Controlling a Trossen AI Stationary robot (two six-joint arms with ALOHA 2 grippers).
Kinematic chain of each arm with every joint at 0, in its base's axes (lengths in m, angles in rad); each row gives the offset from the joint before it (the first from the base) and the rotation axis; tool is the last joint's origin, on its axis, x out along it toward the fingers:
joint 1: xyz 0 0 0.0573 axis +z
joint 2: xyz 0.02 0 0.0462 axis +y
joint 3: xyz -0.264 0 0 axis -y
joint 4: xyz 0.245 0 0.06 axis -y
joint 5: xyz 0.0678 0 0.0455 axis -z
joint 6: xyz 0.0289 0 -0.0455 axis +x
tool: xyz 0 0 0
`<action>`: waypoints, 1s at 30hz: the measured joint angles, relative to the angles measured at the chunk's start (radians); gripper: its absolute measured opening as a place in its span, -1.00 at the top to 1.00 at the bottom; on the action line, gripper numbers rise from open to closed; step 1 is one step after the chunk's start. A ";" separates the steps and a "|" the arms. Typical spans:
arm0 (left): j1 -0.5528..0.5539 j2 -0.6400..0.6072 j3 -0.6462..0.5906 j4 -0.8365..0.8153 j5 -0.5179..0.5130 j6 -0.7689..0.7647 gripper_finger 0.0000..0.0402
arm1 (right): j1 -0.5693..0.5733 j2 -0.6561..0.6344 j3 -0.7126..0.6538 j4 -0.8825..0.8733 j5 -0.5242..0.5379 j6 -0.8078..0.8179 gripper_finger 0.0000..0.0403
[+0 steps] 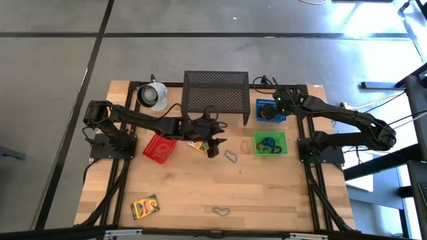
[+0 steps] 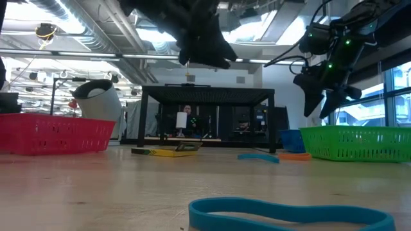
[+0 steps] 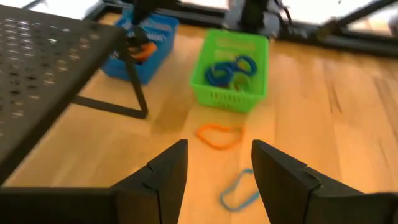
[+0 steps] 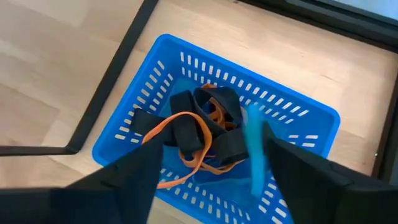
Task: Pick & Place Office Desk Supplies
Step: Put the blue rubber band into the blue bin
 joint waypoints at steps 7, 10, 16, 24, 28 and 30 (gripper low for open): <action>-0.003 0.070 0.000 -0.010 0.116 0.050 0.13 | 0.018 -0.006 0.000 -0.002 -0.052 0.042 -0.66; -0.003 0.127 0.000 0.016 0.158 0.084 0.14 | 0.034 -0.022 0.000 -0.011 -0.052 0.066 -0.65; -0.003 0.248 0.000 0.127 0.196 0.152 0.15 | 0.079 -0.078 0.000 -0.013 -0.051 0.137 -0.56; -0.023 0.375 0.000 0.241 0.204 0.227 0.15 | 0.158 -0.121 0.000 -0.013 -0.050 0.139 -0.48; -0.042 0.409 0.000 0.305 0.204 0.240 0.14 | 0.195 -0.133 0.000 -0.014 -0.052 0.121 -0.47; -0.048 0.423 0.000 0.330 0.202 0.253 0.13 | 0.213 -0.142 0.000 -0.015 -0.065 0.119 -0.47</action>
